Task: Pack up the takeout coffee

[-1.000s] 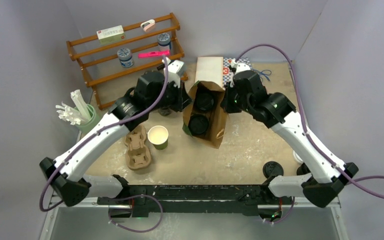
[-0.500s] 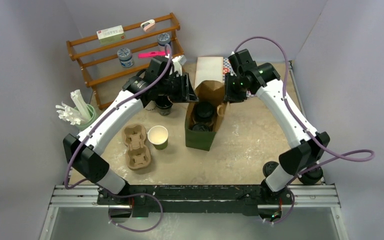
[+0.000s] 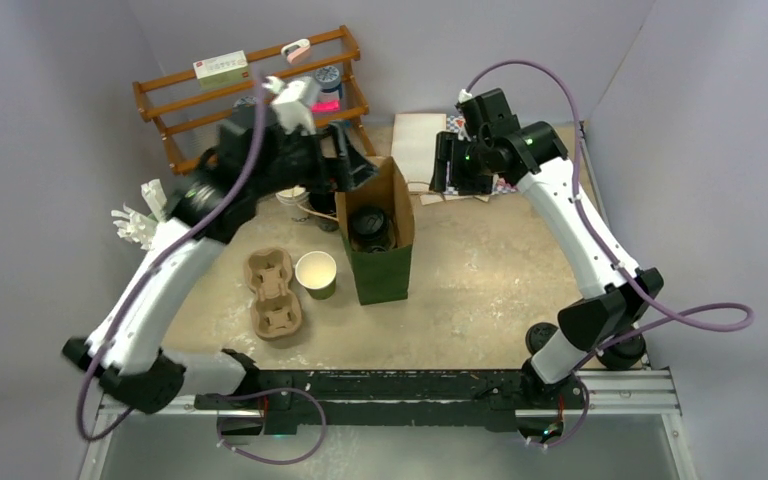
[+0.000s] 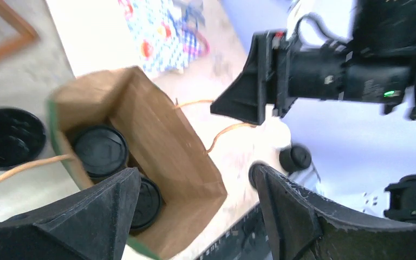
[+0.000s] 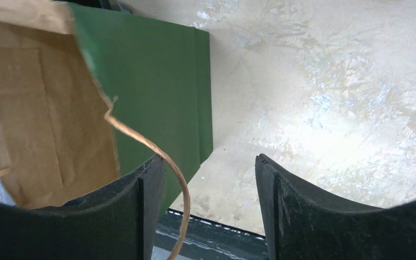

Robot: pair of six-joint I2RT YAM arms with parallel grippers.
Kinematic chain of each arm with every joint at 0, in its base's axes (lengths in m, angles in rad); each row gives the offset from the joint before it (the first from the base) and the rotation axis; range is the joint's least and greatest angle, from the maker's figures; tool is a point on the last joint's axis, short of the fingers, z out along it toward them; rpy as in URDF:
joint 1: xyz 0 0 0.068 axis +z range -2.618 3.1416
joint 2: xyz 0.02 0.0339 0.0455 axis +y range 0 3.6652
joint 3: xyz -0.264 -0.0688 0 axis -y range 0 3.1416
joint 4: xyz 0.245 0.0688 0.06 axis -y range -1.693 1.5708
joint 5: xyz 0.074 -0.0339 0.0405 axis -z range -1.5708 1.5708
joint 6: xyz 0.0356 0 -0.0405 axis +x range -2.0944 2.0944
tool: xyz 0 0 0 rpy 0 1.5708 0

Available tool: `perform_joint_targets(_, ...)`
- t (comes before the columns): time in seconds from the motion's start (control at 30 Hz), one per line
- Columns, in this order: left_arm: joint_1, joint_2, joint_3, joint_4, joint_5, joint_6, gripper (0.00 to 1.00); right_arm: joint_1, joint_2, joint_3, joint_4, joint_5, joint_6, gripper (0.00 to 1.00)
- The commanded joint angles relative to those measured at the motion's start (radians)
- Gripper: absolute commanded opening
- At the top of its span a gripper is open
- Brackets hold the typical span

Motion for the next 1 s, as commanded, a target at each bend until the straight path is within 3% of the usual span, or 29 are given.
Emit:
perform_joint_targets(0.0,0.008,-0.227,0.008,0.002,-0.262,0.052,0.82,0.002,-0.097,-0.007,0.065,0.012,-0.009,0.63)
perform_joint_targets(0.07,0.009,-0.272,-0.027,-0.025,-0.315,0.04,0.83,0.002,-0.122,-0.036,0.1,0.0,-0.011,0.63)
perform_joint_targets(0.2,0.009,-0.267,-0.077,-0.011,-0.205,0.013,0.78,0.002,-0.1,-0.026,0.117,-0.077,-0.018,0.71)
perform_joint_targets(0.3,0.009,-0.272,-0.068,-0.008,-0.229,0.008,0.77,0.001,-0.06,0.039,0.086,-0.087,-0.027,0.75)
perform_joint_targets(0.43,0.009,-0.297,-0.007,-0.129,-0.566,0.001,0.73,0.002,-0.07,0.067,0.081,-0.055,-0.027,0.76)
perform_joint_targets(0.53,0.009,-0.263,0.029,-0.273,-0.862,0.004,0.53,0.002,-0.117,0.037,0.109,-0.03,-0.014,0.75)
perform_joint_targets(0.67,0.041,-0.159,0.037,-0.372,-1.079,0.037,0.51,0.002,-0.175,0.015,0.109,-0.009,0.002,0.73)
perform_joint_targets(0.77,0.18,-0.117,-0.018,-0.271,-1.054,0.133,0.53,0.002,-0.207,0.016,0.068,-0.007,-0.015,0.69)
perform_joint_targets(0.9,0.495,-0.063,-0.116,-0.147,-0.786,0.18,0.53,0.002,-0.26,-0.035,0.043,-0.056,-0.06,0.67)
perform_joint_targets(0.97,0.57,-0.037,-0.14,-0.119,-0.752,0.19,0.54,0.002,-0.277,-0.053,0.04,-0.059,-0.089,0.67)
